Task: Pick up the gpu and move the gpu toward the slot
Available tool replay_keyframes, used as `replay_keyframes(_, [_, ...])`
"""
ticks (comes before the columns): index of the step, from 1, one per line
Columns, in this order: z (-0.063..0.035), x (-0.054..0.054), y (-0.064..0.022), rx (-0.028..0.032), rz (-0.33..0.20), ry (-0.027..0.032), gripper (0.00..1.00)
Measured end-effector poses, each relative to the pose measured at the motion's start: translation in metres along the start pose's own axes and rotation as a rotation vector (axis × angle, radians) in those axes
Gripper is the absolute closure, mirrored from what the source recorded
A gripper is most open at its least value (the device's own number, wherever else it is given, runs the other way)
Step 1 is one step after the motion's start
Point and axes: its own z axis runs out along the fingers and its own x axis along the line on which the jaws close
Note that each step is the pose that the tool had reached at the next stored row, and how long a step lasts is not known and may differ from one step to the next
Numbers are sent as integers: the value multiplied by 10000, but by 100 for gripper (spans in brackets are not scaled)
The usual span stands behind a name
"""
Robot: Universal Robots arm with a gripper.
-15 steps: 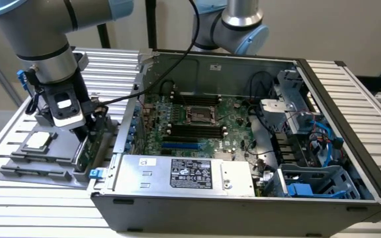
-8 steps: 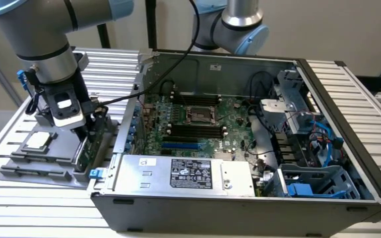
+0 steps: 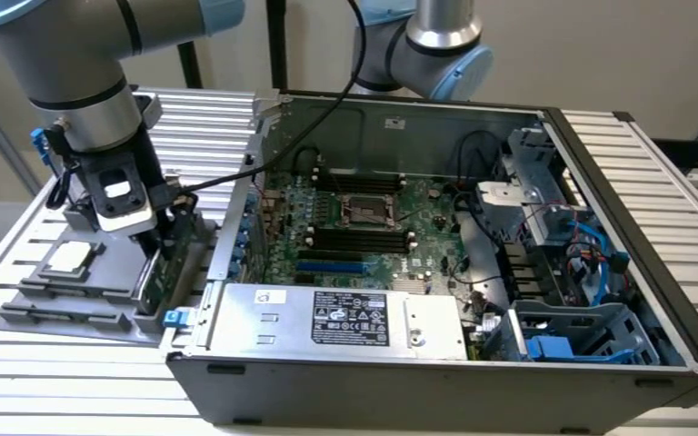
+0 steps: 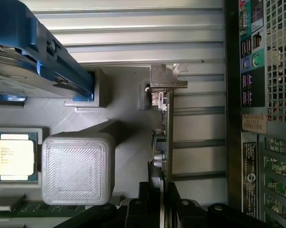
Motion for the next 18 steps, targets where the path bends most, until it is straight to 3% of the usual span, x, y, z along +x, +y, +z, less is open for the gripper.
replay_keyframes(11, [-71, -4, -4, -182, 11, 11, 74])
replay_keyframes(18, [-144, -8, -6, -257, 15, 15, 74])
